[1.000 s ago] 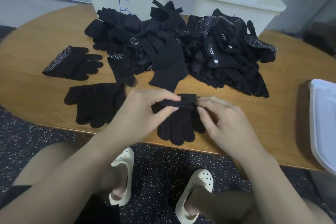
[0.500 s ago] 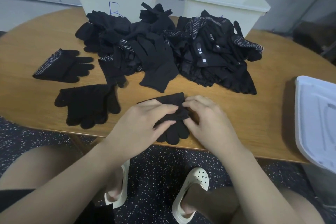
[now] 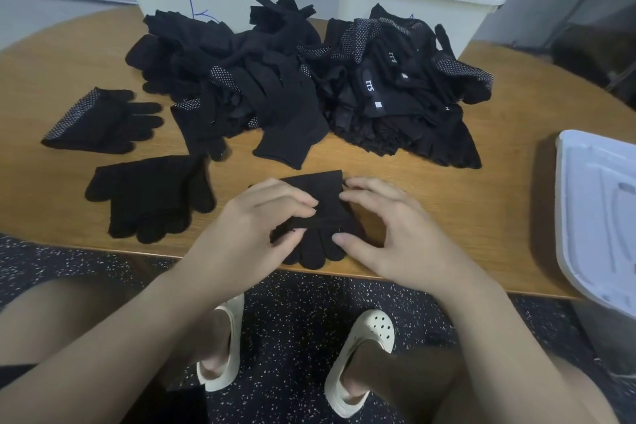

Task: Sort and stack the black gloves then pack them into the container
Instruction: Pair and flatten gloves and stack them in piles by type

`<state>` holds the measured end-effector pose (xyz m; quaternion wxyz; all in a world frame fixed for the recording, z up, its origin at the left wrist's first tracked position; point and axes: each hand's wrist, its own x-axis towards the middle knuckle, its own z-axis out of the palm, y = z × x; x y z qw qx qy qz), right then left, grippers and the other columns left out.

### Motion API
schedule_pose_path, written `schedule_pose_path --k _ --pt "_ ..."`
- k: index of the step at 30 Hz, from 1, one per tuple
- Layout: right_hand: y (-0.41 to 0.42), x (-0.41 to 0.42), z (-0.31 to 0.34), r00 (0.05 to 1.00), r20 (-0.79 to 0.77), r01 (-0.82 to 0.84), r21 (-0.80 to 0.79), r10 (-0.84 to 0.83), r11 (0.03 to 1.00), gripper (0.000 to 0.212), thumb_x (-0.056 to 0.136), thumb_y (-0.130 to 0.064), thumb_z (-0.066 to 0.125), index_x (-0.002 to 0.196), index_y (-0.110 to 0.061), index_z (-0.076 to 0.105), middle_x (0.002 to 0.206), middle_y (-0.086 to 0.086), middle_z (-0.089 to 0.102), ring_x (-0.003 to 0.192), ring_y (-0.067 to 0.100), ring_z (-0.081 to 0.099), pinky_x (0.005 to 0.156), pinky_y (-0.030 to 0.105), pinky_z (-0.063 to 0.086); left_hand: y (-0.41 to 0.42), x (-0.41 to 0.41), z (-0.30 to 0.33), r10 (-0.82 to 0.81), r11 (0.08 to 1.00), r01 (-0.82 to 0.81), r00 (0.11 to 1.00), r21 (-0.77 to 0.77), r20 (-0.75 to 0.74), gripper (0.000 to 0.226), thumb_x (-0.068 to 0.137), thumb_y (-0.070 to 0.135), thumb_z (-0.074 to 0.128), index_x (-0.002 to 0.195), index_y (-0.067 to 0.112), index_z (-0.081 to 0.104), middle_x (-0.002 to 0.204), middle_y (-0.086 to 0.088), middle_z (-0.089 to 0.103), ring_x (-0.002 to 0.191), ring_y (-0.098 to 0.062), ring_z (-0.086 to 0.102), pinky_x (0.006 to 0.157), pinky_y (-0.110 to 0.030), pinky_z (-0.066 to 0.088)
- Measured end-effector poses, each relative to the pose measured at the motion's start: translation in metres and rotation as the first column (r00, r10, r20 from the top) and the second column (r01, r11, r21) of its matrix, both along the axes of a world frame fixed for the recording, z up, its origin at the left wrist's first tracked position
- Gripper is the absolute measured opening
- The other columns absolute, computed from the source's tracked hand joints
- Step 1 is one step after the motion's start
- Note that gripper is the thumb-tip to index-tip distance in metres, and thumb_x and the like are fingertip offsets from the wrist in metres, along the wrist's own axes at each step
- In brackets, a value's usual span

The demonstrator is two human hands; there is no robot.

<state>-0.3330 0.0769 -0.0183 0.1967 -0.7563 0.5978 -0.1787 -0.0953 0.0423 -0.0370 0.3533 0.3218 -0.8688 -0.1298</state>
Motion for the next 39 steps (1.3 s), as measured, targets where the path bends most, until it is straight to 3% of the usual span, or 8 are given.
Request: schedule_pose_path --k 11,15,17,21,26,32,35,39 --pt "0.001 0.003 0.006 1.0 -0.023 0.001 0.039 -0.001 0.999 0.079 0.081 -0.075 0.056 0.147 -0.031 0.053 0.155 -0.022 0.037 0.144 0.002 0.031 0.124 0.039 0.025 -0.002 -0.001 -0.007 -0.109 0.993 0.111 0.993 -0.029 0.037 0.02 0.089 0.019 0.081 0.101 0.004 0.077 0.108 0.0 0.074 0.103 -0.016 0.067 0.086 -0.036 0.056" --pt "0.003 0.0 0.007 1.0 -0.013 -0.009 0.072 0.01 0.997 0.077 0.081 -0.068 0.05 0.149 -0.032 0.047 0.156 -0.022 0.038 0.147 0.005 0.032 0.124 0.043 0.027 0.004 -0.006 0.004 0.05 0.997 -0.04 0.989 0.072 -0.142 0.026 0.097 0.031 0.066 0.092 0.009 0.08 0.107 0.005 0.076 0.118 -0.014 0.065 0.098 -0.044 0.052" --pt "0.003 0.0 0.008 0.999 0.039 0.017 0.024 -0.018 1.0 0.066 0.083 -0.056 0.05 0.144 -0.03 0.05 0.146 -0.022 0.047 0.139 0.004 0.042 0.118 0.043 0.036 0.004 -0.007 0.009 0.134 0.988 -0.119 0.977 0.101 -0.167 0.024 0.101 0.024 0.06 0.106 0.011 0.079 0.118 0.006 0.074 0.129 -0.013 0.059 0.105 -0.047 0.048" --pt "0.002 0.01 0.006 0.994 0.091 0.069 -0.151 -0.055 0.986 0.045 0.098 -0.034 0.049 0.141 -0.021 0.054 0.14 -0.016 0.051 0.133 0.005 0.047 0.112 0.039 0.043 0.001 -0.004 0.009 0.169 0.979 -0.177 0.981 0.097 0.093 0.045 0.103 0.036 0.051 0.14 0.014 0.062 0.149 0.004 0.056 0.147 -0.011 0.042 0.119 -0.042 0.037" --pt "0.003 0.034 0.003 0.996 0.079 -0.032 -0.154 0.045 0.988 0.056 0.101 -0.032 0.03 0.153 -0.019 0.048 0.161 -0.01 0.04 0.152 0.0 0.024 0.126 0.026 0.016 0.007 -0.001 0.003 0.184 0.968 -0.237 0.895 0.084 0.406 0.064 0.105 0.046 0.028 0.156 0.01 0.04 0.164 -0.005 0.036 0.153 -0.017 0.029 0.124 -0.039 0.026" --pt "-0.005 0.048 -0.004 0.995 -0.076 -0.076 -0.081 0.07 0.994 0.057 0.11 -0.041 0.019 0.162 -0.021 0.027 0.17 -0.011 0.019 0.156 -0.003 0.005 0.129 0.03 0.005 0.006 0.006 -0.001 0.131 0.968 -0.219 0.861 0.125 0.492 0.07 0.105 0.051 0.01 0.163 0.012 0.017 0.171 -0.002 0.012 0.158 -0.012 0.007 0.128 -0.036 0.01" --pt "-0.007 0.047 -0.006 0.978 -0.203 -0.055 0.009 0.056 0.998 0.061 0.107 -0.046 0.011 0.165 -0.027 0.009 0.17 -0.017 -0.002 0.153 -0.007 -0.012 0.128 0.029 -0.006 0.009 0.009 -0.003 0.171 0.961 -0.259 0.837 0.101 0.52 0.072 0.106 0.053 0.012 0.163 0.009 0.018 0.171 -0.006 0.013 0.158 -0.016 0.008 0.128 -0.039 0.011" --pt "-0.01 0.042 -0.003 0.964 -0.264 0.022 0.046 -0.009 0.999 0.072 0.099 -0.057 0.005 0.165 -0.029 -0.002 0.17 -0.019 -0.009 0.152 -0.006 -0.02 0.128 0.034 -0.009 0.012 0.015 0.0 0.195 0.947 -0.302 0.817 0.114 0.542 0.081 0.103 0.062 0.008 0.164 0.009 0.009 0.172 -0.005 0.005 0.159 -0.015 0.0 0.128 -0.036 0.004"
